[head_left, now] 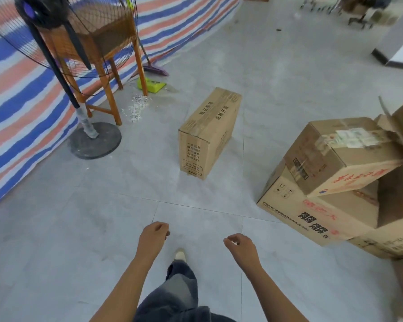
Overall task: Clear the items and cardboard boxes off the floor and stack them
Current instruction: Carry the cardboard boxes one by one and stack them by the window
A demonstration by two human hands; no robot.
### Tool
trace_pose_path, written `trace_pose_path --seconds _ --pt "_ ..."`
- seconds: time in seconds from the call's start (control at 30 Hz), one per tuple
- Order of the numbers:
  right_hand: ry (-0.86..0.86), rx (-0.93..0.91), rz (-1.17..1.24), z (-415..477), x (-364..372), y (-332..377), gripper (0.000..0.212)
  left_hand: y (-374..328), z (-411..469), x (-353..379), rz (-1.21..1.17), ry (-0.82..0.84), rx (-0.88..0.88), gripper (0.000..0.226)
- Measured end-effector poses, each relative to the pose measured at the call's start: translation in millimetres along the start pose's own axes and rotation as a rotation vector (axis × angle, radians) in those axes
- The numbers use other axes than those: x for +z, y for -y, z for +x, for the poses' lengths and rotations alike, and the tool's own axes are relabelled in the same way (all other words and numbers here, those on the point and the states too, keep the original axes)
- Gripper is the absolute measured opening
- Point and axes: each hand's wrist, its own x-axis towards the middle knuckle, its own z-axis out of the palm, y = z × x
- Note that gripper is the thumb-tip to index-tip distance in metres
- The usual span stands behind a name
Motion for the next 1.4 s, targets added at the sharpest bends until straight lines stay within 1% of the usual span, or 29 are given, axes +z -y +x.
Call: trace_pose_path --seconds 0.13,0.23,0.33,0.47,0.53,0.6,0.73,0.9,1.03,1.17,1.33,1.4 --pt "-0.061 0.022 0.008 58.0 -11.3 52.3 0.028 -65.7 75.7 -18.0 -0.065 -0.025 0.055 0.017" --pt "-0.083 0.005 0.01 90.1 -13.0 88.4 0.027 -101.3 117.7 -26.3 -0.089 -0.028 0.072 0.016" --pt "-0.069 0.021 -0.027 115.0 -15.3 104.6 0.027 -118.7 147.5 -20.7 -0.051 0.016 0.03 0.017" --pt "-0.089 0.086 -0.039 157.9 -23.9 114.5 0.011 -126.0 181.0 -1.7 0.032 0.113 -0.009 0.027" --pt "-0.078 0.101 -0.055 188.8 -30.2 125.9 0.021 -138.6 205.3 0.8 0.061 0.116 -0.024 0.025" --pt "-0.048 0.082 -0.084 223.0 -36.8 143.5 0.03 -155.7 234.0 0.6 0.053 0.08 -0.03 0.021" --pt "-0.007 -0.005 -0.073 302.6 -52.0 194.4 0.032 -200.4 296.8 2.4 0.028 -0.018 -0.009 0.018" --pt "0.054 -0.08 -0.113 383.9 -69.8 246.5 0.033 -243.7 349.9 16.5 -0.012 -0.076 -0.039 0.019" --pt "0.13 -0.037 -0.178 415.9 -62.2 257.5 0.033 -241.5 373.2 24.9 0.088 -0.027 -0.128 0.023" --pt "0.195 0.039 -0.228 444.6 -41.6 263.1 0.032 -232.9 423.0 22.2 0.32 0.035 -0.204 0.024" --pt "0.15 0.113 -0.255 503.9 -12.7 279.1 0.035 -249.0 518.8 20.0 0.49 0.16 -0.123 0.029" --pt "0.132 0.153 -0.266 529.7 3.8 285.4 0.038 -254.4 557.5 22.9 0.542 0.214 -0.074 0.025"
